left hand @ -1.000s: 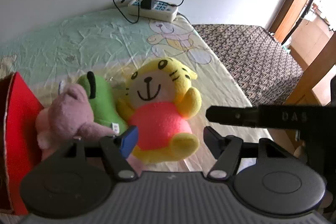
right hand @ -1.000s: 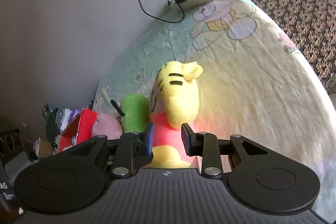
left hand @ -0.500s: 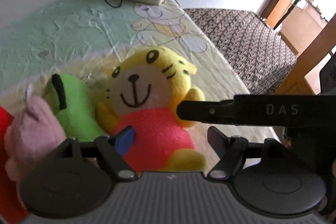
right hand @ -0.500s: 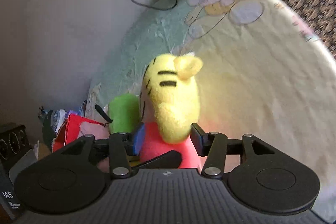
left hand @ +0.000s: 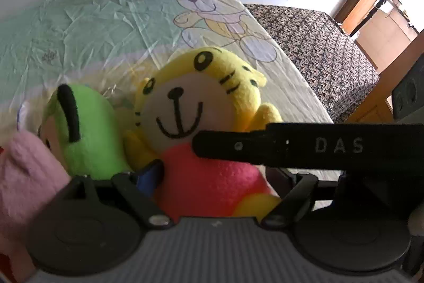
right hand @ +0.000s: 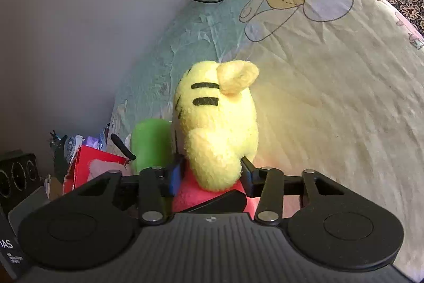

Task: Organize objects
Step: 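Close the right gripper on the yellow tiger plush, then lift the yellow tiger with the right gripper and carry it to the red box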

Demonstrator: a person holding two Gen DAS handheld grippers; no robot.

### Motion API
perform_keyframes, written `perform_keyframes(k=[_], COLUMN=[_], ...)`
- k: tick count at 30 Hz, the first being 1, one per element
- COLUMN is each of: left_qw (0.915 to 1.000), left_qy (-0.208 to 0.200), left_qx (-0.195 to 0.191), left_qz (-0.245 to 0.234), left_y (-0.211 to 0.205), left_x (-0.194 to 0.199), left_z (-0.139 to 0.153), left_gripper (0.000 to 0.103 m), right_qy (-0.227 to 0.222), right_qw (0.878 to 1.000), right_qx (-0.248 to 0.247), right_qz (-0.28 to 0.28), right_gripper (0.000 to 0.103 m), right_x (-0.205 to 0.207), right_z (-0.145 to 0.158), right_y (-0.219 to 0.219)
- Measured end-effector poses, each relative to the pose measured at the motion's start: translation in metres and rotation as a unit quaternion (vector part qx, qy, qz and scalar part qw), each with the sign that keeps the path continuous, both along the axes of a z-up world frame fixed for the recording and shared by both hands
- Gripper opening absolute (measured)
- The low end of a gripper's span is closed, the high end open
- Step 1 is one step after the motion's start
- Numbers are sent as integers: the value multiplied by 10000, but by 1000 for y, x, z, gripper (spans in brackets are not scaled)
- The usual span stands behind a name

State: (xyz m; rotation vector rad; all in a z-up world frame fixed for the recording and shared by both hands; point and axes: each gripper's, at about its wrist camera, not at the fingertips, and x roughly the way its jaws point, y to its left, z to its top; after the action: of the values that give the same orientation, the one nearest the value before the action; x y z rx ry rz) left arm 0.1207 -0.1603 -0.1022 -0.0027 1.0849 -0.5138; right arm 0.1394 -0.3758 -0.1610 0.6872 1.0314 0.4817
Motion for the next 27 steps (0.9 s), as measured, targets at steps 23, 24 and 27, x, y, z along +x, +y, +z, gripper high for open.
perform_keyframes(k=[23,24,27], left_qw=[9978,9978,9978], left_qy=[-304,-313,-307], left_qx=[-214,-216,-231], left_qz=[-540,-544,-549], left_y=[-30,-30,-27], left_x=[-82,-88,-106], left_z=[48,48,49], left_gripper=[71,71,71], right_qy=[-646,-621,-524], right_qw=[9954,9955,9956], right_qx=[-692,-697,-748], right_qz=[130,156,208], right_gripper=[40,40,40], right_x=[-100,-105,-119], right_z=[54,53,54], right_y=[-28,-28,-22])
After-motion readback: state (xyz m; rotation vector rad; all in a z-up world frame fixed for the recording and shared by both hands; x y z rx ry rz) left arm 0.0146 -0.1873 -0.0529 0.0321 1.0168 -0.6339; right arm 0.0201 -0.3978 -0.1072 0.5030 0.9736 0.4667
